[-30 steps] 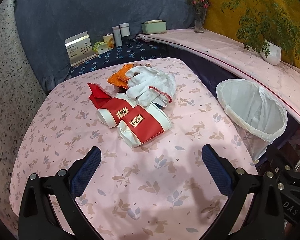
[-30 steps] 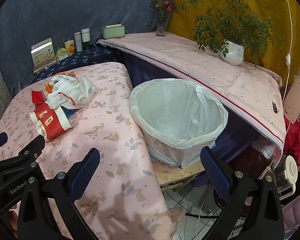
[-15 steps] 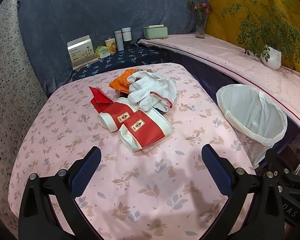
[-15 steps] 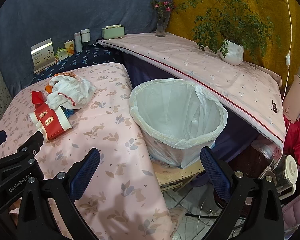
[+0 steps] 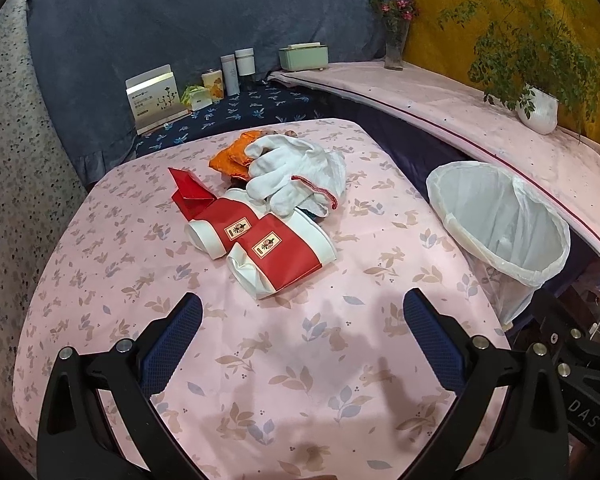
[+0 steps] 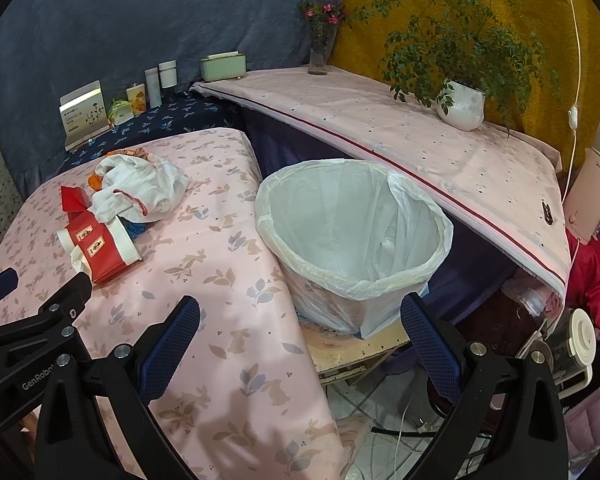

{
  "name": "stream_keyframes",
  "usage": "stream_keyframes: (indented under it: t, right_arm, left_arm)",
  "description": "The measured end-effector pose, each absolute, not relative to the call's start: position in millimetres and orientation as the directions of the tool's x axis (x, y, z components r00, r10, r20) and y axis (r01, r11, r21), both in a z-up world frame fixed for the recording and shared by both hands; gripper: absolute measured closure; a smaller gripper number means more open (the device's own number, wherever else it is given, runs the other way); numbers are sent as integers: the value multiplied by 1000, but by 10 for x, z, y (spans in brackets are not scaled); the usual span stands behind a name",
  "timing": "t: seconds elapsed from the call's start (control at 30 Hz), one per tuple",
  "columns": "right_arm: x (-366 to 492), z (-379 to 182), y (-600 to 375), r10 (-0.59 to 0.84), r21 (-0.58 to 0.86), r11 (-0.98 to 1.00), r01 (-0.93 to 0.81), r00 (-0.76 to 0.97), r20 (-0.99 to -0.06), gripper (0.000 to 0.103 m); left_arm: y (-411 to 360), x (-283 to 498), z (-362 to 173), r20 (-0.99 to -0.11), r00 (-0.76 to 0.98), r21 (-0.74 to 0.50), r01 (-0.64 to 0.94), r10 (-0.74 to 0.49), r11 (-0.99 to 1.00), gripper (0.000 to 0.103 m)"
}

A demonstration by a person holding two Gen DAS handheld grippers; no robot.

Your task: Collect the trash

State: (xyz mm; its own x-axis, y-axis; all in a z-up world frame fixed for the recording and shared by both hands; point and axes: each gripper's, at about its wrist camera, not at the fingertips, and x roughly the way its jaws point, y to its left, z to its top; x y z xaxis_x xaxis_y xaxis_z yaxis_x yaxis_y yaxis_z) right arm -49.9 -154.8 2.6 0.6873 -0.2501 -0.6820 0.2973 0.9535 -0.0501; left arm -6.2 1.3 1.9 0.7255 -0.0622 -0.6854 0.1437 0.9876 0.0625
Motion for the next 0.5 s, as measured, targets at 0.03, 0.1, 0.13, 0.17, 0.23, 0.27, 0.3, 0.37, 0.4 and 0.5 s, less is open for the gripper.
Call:
stream_keyframes:
  t: [0.03,0.1,0.13,0.17,0.23,0.27,0.3,0.37,0.4,0.5]
  right_arm:
    - [-499,25,-1546,-250,-51,953,297,686,-683,7]
    - [-500,24,-1546,-249,-50,954,297,686,-683,7]
    - [-489,18,-1544,-250,-49,953,298,686,-684,7]
    - [-482,15,-1547,-249,-48,953,298,686,-684,7]
    - [-455,1,-1544,-251,-51,953,299,683,-686,7]
    - [-439,-9,-1541,-251,-51,953,298,681,-688,7]
    - [-419,-25,-1533,-251,-53,953,298,680,-689,7]
    - [-378,-50,-1520,-253,-56,953,299,676,-692,7]
    - [-356,-60,-1513,-252,-56,953,299,675,-694,7]
    - [-285,-87,-1491,-249,-55,954,296,672,-697,7]
  left_arm:
    - [19,-52,10,-688,723,60,146,-65,988,7]
    - [40,-26,-22,-695,715,50,153,-76,987,7]
    - [57,-10,-41,-699,711,46,154,-78,987,7]
    - [83,12,-66,-704,707,45,147,-73,988,7]
    - [151,53,-103,-708,702,29,135,-74,990,7]
    - [179,68,-115,-710,701,23,128,-73,992,7]
    - [224,87,-129,-708,702,10,120,-78,993,7]
    - [306,120,-152,-699,709,-15,109,-88,994,7]
    - [339,136,-165,-696,712,-21,111,-94,994,7]
    - [379,192,-211,-700,708,-9,119,-91,993,7]
